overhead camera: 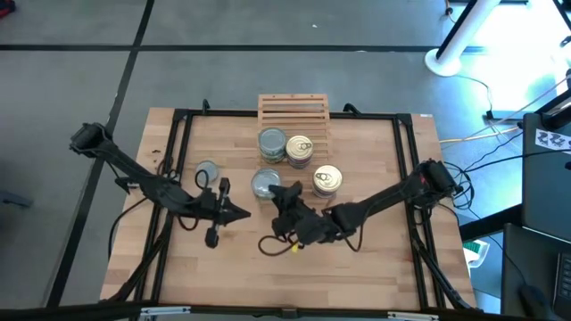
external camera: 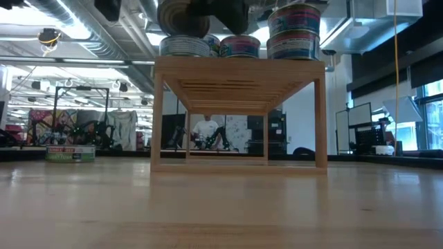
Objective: Stack canned seafood by type on shelf
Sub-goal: Stack the green tuna can on top of the green tuna can on the shelf
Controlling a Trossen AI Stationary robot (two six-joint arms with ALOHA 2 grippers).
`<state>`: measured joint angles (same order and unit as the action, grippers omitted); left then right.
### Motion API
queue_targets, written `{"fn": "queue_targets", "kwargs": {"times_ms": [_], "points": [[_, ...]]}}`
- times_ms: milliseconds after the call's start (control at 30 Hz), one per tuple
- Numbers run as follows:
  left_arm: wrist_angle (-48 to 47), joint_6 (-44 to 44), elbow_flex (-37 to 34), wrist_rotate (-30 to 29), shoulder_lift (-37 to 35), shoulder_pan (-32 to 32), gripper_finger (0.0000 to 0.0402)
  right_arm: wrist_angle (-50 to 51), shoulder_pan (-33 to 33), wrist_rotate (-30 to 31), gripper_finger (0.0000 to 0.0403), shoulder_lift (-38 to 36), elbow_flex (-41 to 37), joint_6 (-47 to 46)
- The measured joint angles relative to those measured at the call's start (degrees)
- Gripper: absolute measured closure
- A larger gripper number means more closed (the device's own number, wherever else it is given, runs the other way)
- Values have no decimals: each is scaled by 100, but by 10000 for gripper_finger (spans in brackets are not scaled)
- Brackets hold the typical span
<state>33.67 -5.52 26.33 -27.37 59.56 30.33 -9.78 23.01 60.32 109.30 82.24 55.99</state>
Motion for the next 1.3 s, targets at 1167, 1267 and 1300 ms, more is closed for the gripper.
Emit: {"fn": "queue_targets", "kwargs": {"times_ms": [1167,1267,1300], "points": [[2,-7,7,-313,334,-907,396,406,-103,-136,242,2,0,0],[-5,-7,7,-331,334,-909,396,400,-101,-153,234,2,0,-2],[-12,-7,7,-346,334,-911,396,386,-101,-192,229,2,0,-2]]}}
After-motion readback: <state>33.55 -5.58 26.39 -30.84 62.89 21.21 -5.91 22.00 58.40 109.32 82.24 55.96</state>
